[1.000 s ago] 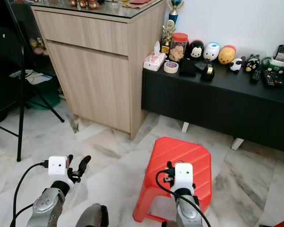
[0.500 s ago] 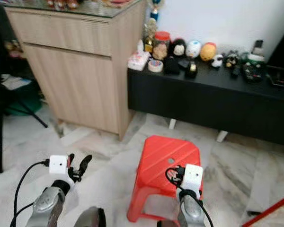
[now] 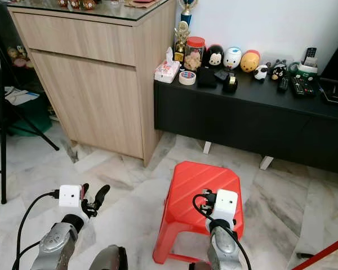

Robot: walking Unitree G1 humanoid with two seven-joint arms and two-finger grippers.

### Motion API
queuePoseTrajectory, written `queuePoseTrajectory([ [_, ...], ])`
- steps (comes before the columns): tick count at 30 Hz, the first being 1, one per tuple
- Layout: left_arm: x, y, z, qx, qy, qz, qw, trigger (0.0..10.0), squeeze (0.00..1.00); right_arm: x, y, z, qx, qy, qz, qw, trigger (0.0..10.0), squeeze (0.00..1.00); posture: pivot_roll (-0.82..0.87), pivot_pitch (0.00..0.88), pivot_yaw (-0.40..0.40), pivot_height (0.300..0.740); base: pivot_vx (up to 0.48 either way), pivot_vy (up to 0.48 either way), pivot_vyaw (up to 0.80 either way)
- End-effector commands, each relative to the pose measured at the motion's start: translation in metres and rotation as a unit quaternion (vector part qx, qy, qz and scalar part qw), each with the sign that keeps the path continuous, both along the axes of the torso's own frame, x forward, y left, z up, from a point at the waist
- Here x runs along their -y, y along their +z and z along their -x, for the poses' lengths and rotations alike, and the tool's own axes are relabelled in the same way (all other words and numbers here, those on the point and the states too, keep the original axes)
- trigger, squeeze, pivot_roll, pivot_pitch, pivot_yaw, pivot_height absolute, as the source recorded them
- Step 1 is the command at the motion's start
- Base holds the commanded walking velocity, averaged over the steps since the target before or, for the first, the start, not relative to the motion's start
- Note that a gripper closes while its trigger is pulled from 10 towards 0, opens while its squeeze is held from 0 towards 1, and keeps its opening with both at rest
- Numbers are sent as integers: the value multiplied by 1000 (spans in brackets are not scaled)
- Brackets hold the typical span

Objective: Hang keys on a hook

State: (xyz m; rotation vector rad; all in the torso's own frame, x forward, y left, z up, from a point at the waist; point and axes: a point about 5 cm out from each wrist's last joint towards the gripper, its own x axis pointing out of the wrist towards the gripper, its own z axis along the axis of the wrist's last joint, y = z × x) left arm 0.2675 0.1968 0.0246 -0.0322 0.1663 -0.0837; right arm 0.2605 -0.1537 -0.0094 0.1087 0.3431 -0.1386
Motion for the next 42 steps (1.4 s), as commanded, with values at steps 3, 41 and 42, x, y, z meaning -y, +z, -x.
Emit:
queuePoseTrajectory([
  [3,0,-1,1,-4,2,1,1000,10000,0,0,1,0,0,-1,2,1000,10000,0,24,5,-47,640,0,0,0],
  [41,1,1,-1,-1,1,-11,1000,10000,0,-1,-3,0,-13,1,-2,1000,10000,0,27,0,-36,640,202,0,0],
  [42,1,1,-1,-1,0,-11,1000,10000,0,-1,-3,0,-13,1,-2,1000,10000,0,27,0,-36,640,289,0,0],
])
